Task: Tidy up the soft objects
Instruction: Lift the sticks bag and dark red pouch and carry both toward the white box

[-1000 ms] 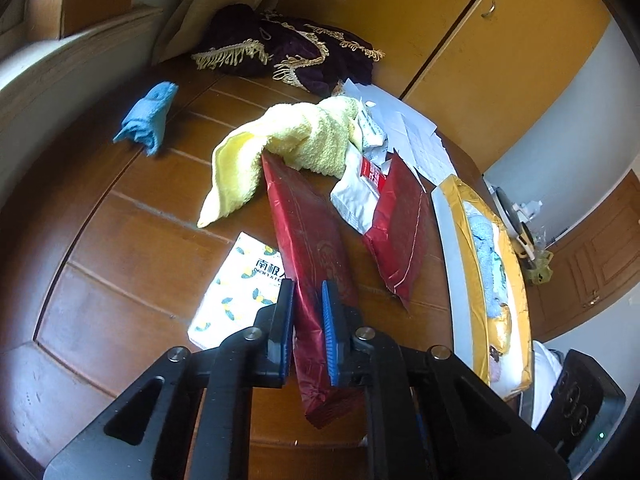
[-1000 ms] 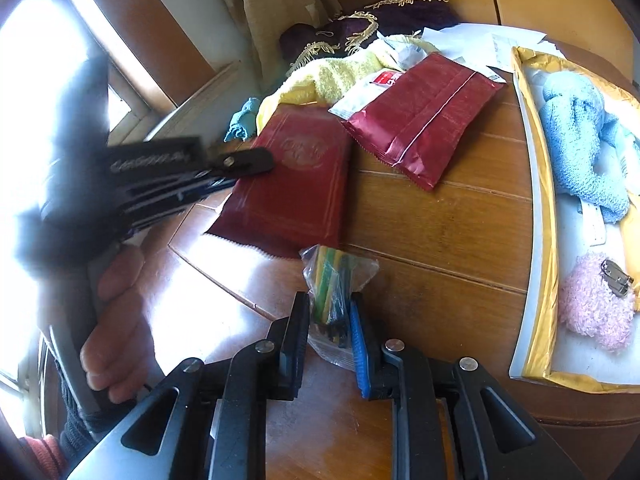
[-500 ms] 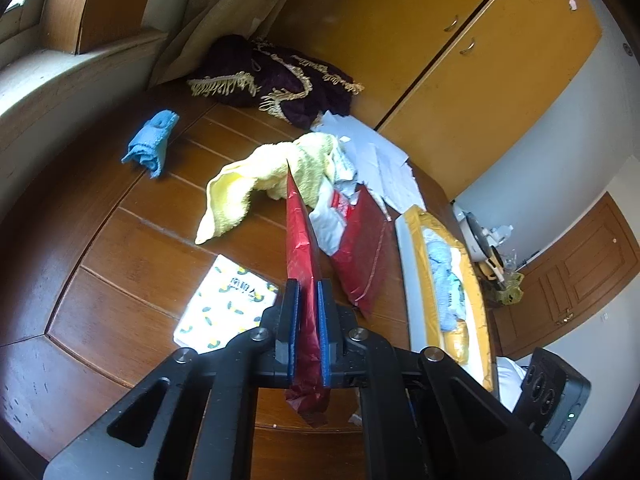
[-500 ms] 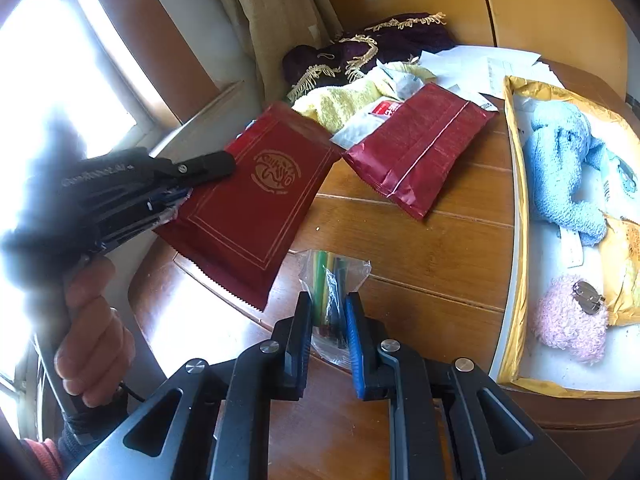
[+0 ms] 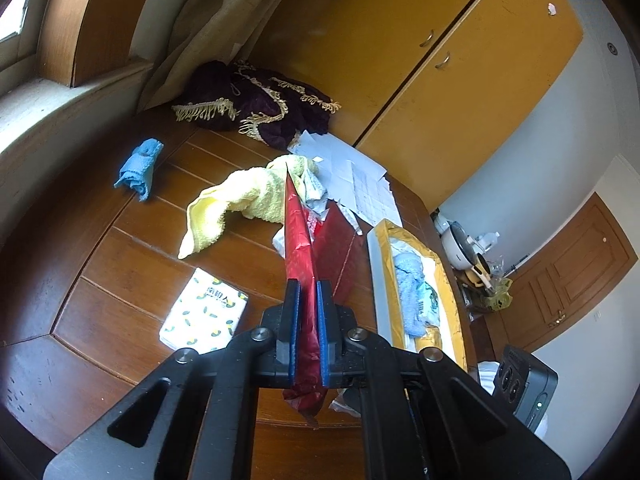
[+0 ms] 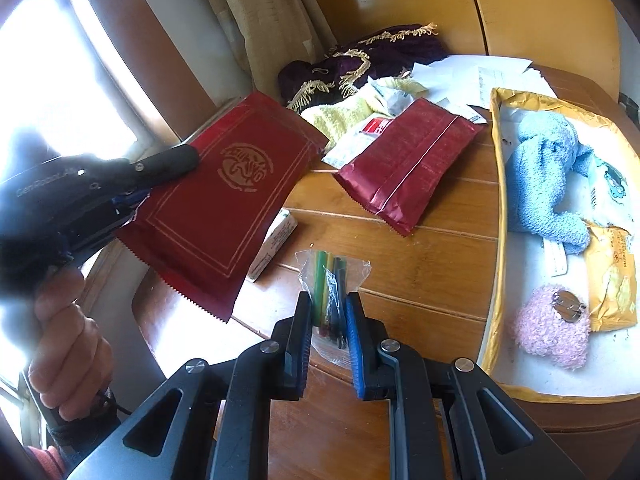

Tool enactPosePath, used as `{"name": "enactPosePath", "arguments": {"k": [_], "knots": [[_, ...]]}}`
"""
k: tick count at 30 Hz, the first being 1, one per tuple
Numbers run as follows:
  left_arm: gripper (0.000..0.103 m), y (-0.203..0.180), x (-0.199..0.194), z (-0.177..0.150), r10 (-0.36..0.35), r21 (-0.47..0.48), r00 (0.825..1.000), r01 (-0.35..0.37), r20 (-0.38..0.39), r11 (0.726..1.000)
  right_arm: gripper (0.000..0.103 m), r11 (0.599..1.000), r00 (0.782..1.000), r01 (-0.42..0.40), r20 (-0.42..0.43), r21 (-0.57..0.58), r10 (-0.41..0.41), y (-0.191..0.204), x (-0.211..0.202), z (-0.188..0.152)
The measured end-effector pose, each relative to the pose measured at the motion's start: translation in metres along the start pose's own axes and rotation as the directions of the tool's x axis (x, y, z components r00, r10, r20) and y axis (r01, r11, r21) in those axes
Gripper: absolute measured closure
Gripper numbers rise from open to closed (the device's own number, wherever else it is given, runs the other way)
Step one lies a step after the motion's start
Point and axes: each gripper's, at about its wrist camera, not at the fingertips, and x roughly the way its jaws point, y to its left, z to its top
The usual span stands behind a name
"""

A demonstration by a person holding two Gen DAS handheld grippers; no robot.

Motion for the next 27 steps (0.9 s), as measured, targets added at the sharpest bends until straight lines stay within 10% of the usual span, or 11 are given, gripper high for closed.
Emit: {"name": "enactPosePath", "arguments": {"k": [12,27], "knots": [[0.098,-0.042,-0.01,0.011,-0.168,0.005,0.985,0.168,0.034,0.986,0.086,0.999,0.996,0.005,0.094,0.042,-0.009,-0.019,-0.034,0.017],[0.098,-0.109,0.082,0.017,-0.278,0.052,0.955,0.284,-0.104,0.957,0.086,0.961,0.976,0.112,0.153,0.254,-0.154,-0.119,-0.063,0.05]]}}
